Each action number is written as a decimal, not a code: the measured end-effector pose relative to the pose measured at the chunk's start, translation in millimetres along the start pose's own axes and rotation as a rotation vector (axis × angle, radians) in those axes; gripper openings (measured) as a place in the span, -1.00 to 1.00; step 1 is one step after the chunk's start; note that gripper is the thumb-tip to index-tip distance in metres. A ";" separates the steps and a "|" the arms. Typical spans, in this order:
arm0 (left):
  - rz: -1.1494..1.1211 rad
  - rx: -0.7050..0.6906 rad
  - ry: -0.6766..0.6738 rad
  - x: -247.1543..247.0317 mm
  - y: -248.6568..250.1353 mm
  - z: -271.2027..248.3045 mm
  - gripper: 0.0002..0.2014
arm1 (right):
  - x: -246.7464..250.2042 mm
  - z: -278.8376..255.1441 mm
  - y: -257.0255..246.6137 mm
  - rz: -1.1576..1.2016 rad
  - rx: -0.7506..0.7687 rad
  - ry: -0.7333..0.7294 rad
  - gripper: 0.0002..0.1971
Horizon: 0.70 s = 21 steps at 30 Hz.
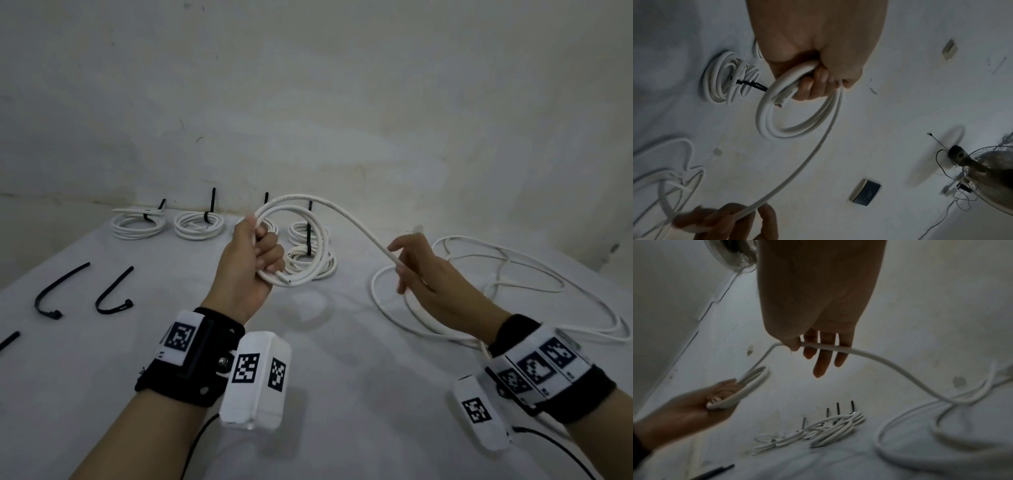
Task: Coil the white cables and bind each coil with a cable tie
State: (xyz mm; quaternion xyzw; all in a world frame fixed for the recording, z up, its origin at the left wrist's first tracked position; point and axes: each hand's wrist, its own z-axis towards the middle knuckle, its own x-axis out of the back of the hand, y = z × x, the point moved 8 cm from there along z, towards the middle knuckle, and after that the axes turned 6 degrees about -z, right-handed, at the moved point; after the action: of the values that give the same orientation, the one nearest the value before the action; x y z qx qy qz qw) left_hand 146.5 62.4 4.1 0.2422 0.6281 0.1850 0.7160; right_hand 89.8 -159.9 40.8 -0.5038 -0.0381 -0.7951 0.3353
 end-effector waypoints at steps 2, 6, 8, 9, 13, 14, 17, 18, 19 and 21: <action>-0.026 -0.002 0.001 -1.5 0.7 -0.8 -0.62 | 4.6 -1.8 2.2 -0.188 0.057 -0.001 -0.70; -0.081 -0.020 0.003 -4.6 3.8 -2.9 -0.60 | 0.0 -2.9 4.2 -0.467 0.165 -0.115 -0.39; -0.095 -0.038 0.009 -4.4 7.0 -3.0 -0.60 | -4.7 -3.6 3.6 -0.571 0.198 -0.165 -0.18; -0.098 -0.046 0.011 -4.0 8.0 -2.8 -0.60 | -6.3 -3.7 2.6 -0.615 0.222 -0.160 -0.10; -0.102 -0.069 0.007 -2.9 10.8 -2.3 -0.61 | -11.2 -2.4 -17.9 -0.714 0.425 -0.043 -0.26; -0.099 -0.075 0.005 -2.8 11.7 -2.4 -0.61 | -13.4 -2.4 -25.9 -0.728 0.468 -0.034 -0.37; -0.057 -0.103 0.004 -3.1 13.1 -2.7 -0.62 | -19.1 -3.8 -53.3 -0.735 0.580 -0.034 -0.52; -0.031 -0.110 0.005 -3.5 12.5 -3.2 -0.61 | -20.5 -4.0 -62.8 -0.728 0.610 -0.034 -0.55; -0.003 -0.116 0.004 -4.0 11.1 -3.6 -0.61 | -21.6 -3.7 -72.7 -0.719 0.642 -0.033 -0.59; 0.049 -0.115 -0.010 -6.7 6.6 -5.0 -0.62 | -24.1 -2.1 -92.1 -0.713 0.704 -0.022 -0.66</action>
State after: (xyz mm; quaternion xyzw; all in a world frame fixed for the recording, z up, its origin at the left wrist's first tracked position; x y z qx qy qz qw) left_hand 140.9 64.5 12.9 0.2169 0.6068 0.2370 0.7270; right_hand 42.0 -77.7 45.3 -0.3240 -0.4778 -0.7937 0.1919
